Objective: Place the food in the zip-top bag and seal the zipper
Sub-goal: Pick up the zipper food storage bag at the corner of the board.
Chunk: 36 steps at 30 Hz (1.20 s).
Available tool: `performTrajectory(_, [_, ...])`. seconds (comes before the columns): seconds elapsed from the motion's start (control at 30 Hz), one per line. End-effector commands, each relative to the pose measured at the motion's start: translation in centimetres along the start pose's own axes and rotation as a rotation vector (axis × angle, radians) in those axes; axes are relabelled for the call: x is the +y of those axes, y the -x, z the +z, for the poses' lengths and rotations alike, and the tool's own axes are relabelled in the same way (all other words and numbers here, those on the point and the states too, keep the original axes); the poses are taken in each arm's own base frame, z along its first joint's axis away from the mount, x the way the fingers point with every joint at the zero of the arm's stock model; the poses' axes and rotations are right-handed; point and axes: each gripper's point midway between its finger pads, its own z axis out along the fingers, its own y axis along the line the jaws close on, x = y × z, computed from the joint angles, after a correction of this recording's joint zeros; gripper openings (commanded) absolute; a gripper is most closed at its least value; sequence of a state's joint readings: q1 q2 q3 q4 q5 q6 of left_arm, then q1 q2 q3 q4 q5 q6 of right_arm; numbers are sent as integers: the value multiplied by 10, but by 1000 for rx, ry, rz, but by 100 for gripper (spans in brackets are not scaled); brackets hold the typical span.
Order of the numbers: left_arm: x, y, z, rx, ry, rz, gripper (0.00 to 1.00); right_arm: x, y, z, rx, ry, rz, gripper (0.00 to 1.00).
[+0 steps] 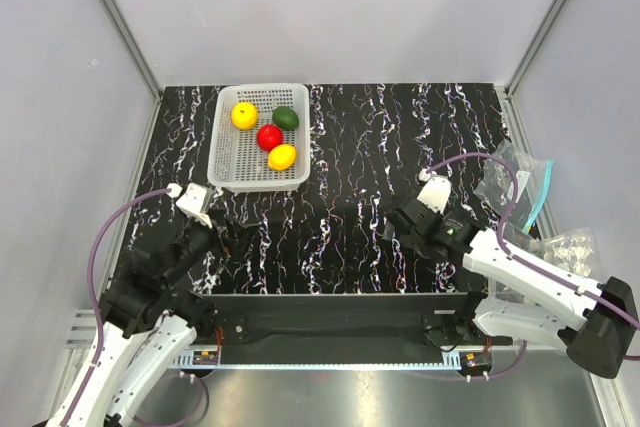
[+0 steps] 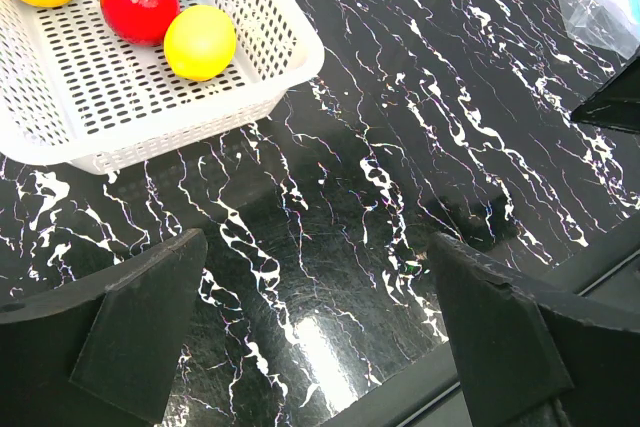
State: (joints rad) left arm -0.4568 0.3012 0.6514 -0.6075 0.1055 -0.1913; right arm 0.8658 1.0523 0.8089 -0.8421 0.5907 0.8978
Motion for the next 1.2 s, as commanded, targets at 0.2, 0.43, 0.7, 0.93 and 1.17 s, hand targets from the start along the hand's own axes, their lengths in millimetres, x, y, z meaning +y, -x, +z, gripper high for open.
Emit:
performTrajectory(0.2, [-2, 11, 2, -44, -9, 2, 99, -7, 31, -7, -140, -32, 125, 100])
performTrajectory(0.43, [-4, 11, 2, -40, -23, 5, 99, -43, 59, 20, -111, -372, 48, 100])
performTrajectory(0.7, [-6, 11, 1, -47, -36, 11, 99, -140, 65, 55, 8, -745, 366, 100])
performTrajectory(0.93, [-9, 11, 1, -49, -49, 16, 99, -187, 50, 51, -15, -829, 603, 100])
performTrajectory(1.17, [-9, 12, 0, -56, -53, 19, 99, -230, 27, 43, -69, -877, 826, 100])
